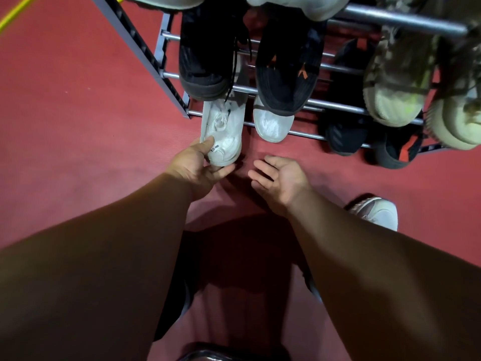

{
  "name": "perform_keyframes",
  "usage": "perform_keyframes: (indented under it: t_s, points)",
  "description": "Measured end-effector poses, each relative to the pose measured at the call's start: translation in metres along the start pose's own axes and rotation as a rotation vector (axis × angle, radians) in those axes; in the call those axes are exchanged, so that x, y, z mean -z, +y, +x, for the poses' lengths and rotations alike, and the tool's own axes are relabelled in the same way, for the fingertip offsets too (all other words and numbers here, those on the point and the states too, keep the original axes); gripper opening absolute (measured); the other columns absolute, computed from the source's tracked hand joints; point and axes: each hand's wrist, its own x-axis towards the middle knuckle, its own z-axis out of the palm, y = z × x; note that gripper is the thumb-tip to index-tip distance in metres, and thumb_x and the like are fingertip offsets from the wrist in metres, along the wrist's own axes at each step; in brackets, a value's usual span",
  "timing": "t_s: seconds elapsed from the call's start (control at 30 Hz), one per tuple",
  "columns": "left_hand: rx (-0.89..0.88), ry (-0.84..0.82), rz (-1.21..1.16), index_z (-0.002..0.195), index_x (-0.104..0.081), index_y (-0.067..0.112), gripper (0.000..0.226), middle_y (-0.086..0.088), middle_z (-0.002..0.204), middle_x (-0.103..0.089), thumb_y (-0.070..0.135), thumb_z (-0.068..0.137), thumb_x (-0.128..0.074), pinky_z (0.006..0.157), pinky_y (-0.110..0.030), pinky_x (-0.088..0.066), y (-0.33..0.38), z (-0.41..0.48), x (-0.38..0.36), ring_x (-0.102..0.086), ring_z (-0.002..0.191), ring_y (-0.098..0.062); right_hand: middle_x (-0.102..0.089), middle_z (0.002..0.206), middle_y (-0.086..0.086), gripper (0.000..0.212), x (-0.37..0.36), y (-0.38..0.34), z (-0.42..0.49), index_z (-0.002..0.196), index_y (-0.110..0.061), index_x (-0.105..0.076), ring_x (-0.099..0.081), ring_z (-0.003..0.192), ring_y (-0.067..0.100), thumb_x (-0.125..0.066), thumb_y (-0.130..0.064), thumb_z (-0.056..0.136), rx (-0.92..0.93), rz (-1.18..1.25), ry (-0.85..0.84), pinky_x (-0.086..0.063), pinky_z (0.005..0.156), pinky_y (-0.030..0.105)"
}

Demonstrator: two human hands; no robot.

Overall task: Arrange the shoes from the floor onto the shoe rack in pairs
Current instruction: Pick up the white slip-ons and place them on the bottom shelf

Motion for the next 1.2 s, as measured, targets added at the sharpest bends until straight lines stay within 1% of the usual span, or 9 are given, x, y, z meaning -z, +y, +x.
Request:
perform_keyframes:
  t_s: [0.13, 0.27, 0.4, 0.53, 0.6, 0.9, 1.0, 1.07, 1.2]
  points:
    - [-0.081, -0.037, 0.036, 0.130, -0.062, 0.023, 0.031, -0.003, 0.105, -0.076, 0.033, 0.100, -0.059, 0.083, -0.041, -0.062, 0.021, 0.008, -0.021, -0.073, 0.095, -0.022, -0.070, 0.127, 0.006, 0.032, 0.008, 0.005, 0.002, 0.133, -0.016, -0.057, -0.071, 0.109, 0.029, -0.048, -0.024, 0.103, 0.013, 0.023, 0.037, -0.052, 0.077, 0.035]
    - [-0.007, 0.064, -0.012, 0.108, -0.060, 0.014, 0.037, -0.014, 0.113, -0.061, 0.047, 0.093, -0.066, 0.092, -0.042, -0.058, 0.024, 0.023, -0.029, -0.066, 0.105, -0.028, -0.072, 0.122, 0.009, 0.026, 0.011, 0.003, 0.004, 0.125, -0.015, -0.059, -0.071, 0.094, 0.029, -0.051, -0.024, 0.102, -0.004, 0.052, 0.054, -0.053, 0.073, 0.034]
    - [0.006, 0.106, -0.074, 0.096, -0.053, 0.010, 0.024, -0.009, 0.104, -0.056, 0.033, 0.102, -0.053, 0.090, -0.035, -0.057, 0.006, 0.036, -0.022, -0.061, 0.093, -0.022, -0.073, 0.119, 0.009, 0.028, 0.009, 0.004, 0.007, 0.125, -0.014, -0.061, -0.072, 0.089, 0.027, -0.050, -0.025, 0.101, -0.007, 0.049, 0.076, -0.053, 0.075, 0.034]
    - [-0.040, 0.081, -0.125, 0.135, -0.054, 0.011, 0.038, -0.009, 0.130, -0.063, 0.032, 0.105, -0.044, 0.085, -0.037, -0.059, 0.008, 0.038, -0.023, -0.067, 0.108, -0.027, -0.074, 0.114, 0.008, 0.034, 0.007, 0.005, 0.007, 0.131, -0.014, -0.059, -0.072, 0.090, 0.027, -0.051, -0.026, 0.101, -0.007, 0.035, 0.069, -0.054, 0.072, 0.033]
    - [-0.056, 0.080, -0.126, 0.144, -0.048, 0.013, 0.046, -0.012, 0.131, -0.062, 0.035, 0.104, -0.044, 0.085, -0.038, -0.059, 0.012, 0.036, -0.024, -0.068, 0.108, -0.027, -0.073, 0.114, 0.009, 0.036, 0.007, 0.006, 0.005, 0.133, -0.013, -0.059, -0.072, 0.089, 0.027, -0.051, -0.026, 0.100, -0.003, 0.033, 0.069, -0.054, 0.069, 0.032]
    - [-0.019, -0.054, -0.086, 0.143, -0.046, 0.007, 0.060, -0.011, 0.132, -0.062, 0.051, 0.102, -0.047, 0.101, -0.041, -0.052, 0.012, 0.026, -0.038, -0.063, 0.118, -0.027, -0.073, 0.114, 0.008, 0.034, 0.007, 0.004, 0.007, 0.132, -0.014, -0.058, -0.073, 0.091, 0.028, -0.051, -0.026, 0.100, 0.009, 0.063, 0.057, -0.053, 0.072, 0.034]
    - [-0.022, -0.027, -0.078, 0.152, -0.034, 0.009, 0.072, -0.013, 0.142, -0.055, 0.056, 0.099, -0.048, 0.102, -0.043, -0.052, 0.013, 0.025, -0.040, -0.060, 0.121, -0.031, -0.065, 0.131, 0.010, 0.027, 0.004, -0.004, 0.010, 0.125, -0.016, -0.057, -0.067, 0.112, 0.032, -0.048, -0.025, 0.102, 0.040, 0.124, 0.048, -0.052, 0.082, 0.039]
    - [-0.045, 0.002, -0.110, 0.156, -0.027, 0.010, 0.077, -0.014, 0.147, -0.051, 0.057, 0.098, -0.049, 0.102, -0.045, -0.052, 0.014, 0.026, -0.037, -0.059, 0.124, -0.033, -0.057, 0.144, 0.011, 0.033, 0.001, -0.014, 0.013, 0.132, -0.017, -0.055, -0.058, 0.128, 0.035, -0.048, -0.025, 0.101, 0.068, 0.230, 0.044, -0.049, 0.094, 0.043]
    - [-0.062, -0.025, -0.147, 0.153, -0.036, 0.013, 0.073, -0.011, 0.141, -0.053, 0.059, 0.097, -0.048, 0.105, -0.047, -0.049, 0.020, 0.025, -0.032, -0.058, 0.123, -0.032, -0.057, 0.144, 0.009, 0.051, -0.009, -0.030, 0.010, 0.146, -0.013, -0.052, -0.055, 0.132, 0.031, -0.052, -0.028, 0.097, 0.116, 0.337, -0.017, -0.049, 0.099, 0.042]
